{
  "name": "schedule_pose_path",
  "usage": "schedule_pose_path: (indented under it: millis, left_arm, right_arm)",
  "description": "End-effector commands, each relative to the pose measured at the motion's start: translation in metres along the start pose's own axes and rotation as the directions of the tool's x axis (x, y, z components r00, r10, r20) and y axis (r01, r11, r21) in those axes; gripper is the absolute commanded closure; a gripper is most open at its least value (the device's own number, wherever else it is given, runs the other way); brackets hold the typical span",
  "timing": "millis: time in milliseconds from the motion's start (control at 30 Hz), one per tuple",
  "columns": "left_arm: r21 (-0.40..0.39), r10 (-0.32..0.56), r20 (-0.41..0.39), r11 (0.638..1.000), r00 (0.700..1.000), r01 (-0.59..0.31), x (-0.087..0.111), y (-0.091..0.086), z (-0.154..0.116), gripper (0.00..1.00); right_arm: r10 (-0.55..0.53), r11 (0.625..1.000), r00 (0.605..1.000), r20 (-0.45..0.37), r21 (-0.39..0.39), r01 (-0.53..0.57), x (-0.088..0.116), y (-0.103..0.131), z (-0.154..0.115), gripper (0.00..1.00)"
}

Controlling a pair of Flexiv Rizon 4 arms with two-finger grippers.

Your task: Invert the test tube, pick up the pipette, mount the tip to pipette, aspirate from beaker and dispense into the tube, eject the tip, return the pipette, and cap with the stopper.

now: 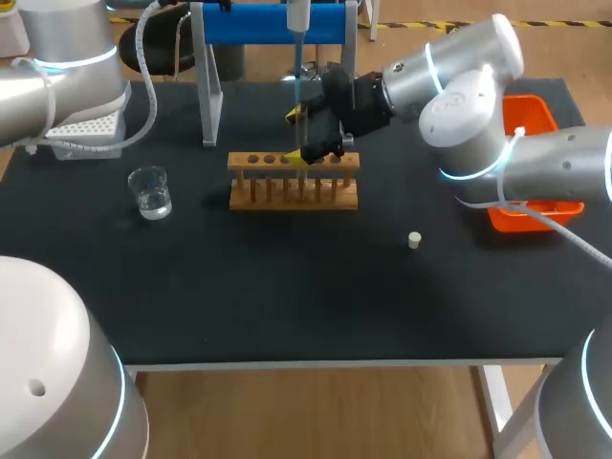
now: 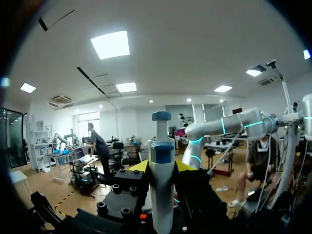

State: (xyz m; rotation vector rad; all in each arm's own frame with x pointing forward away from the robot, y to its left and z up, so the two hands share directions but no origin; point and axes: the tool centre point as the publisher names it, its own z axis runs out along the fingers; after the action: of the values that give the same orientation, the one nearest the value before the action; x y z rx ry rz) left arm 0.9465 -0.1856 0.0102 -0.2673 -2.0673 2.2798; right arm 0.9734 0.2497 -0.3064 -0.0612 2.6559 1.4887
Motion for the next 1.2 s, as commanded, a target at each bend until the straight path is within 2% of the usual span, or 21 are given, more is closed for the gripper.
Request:
schedule_pose_path:
  millis: [33, 433, 1200]
  left_arm:
    - [-0.002, -0.001, -0.005, 1.0, 1.0, 0.001, -0.002, -0.001, 0.0, 1.0]
    - [0.001, -0.004, -0.009, 1.0, 1.0, 0.004, -0.004, 0.0, 0.002, 1.0]
    - [0.007, -0.023, -0.013, 1.0, 1.0, 0.023, -0.012, 0.013, 0.007, 1.0]
  right_arm:
    - [0.0, 1.0, 1.0, -0.003, 0.002, 0.0, 0.0, 0.0, -0.001, 0.0]
    - [0.0, 1.0, 1.0, -0.003, 0.002, 0.0, 0.0, 0.0, -0.001, 0.0]
    - [0.0, 1.0, 1.0, -0.003, 0.002, 0.0, 0.0, 0.0, -0.001, 0.0]
